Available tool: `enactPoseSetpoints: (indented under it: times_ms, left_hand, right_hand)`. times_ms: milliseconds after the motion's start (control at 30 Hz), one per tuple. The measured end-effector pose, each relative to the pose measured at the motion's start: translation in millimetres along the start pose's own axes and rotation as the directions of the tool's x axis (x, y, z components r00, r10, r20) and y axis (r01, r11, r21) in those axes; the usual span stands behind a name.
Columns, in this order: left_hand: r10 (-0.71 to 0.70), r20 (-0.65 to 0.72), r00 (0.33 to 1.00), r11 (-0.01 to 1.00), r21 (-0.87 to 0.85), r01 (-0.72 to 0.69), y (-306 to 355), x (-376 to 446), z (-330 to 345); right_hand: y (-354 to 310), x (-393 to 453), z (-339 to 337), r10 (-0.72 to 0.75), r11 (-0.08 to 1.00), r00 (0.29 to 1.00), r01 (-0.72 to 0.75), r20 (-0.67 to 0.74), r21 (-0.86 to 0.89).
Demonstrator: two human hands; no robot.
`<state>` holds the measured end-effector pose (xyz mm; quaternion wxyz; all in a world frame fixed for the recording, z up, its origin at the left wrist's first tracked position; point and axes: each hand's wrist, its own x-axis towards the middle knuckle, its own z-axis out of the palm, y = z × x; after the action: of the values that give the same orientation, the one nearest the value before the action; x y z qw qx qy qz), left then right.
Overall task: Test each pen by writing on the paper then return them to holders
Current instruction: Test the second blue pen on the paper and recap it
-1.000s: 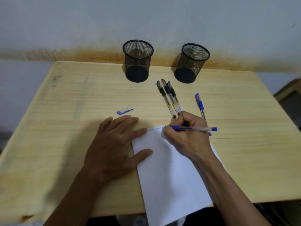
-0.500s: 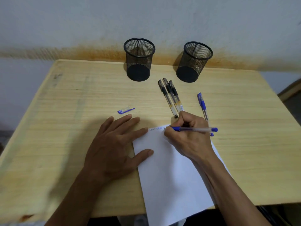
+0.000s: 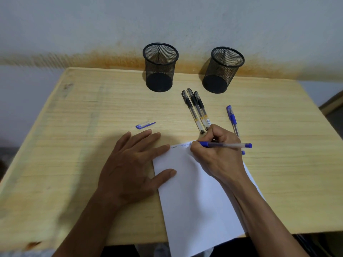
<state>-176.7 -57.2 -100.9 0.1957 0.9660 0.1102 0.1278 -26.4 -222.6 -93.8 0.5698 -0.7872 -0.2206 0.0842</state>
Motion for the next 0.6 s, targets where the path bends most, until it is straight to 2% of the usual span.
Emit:
enactPoseSetpoints:
  times_ms: [333, 600]
  left_hand:
    - [-0.007, -0.001, 1.0, 1.0, 0.002, 0.007, 1.3, 1.0, 0.1]
    - [-0.001, -0.006, 1.0, 1.0, 0.001, 0.001, 0.4, 0.2, 0.8]
  right_hand:
    - [2.3, 0.5, -1.9, -0.048, 0.996, 0.999, 0.047, -0.011, -0.073]
    - [-1.3, -0.3, -2.0, -0.016, 0.999, 1.0, 0.015, -0.022, -0.047]
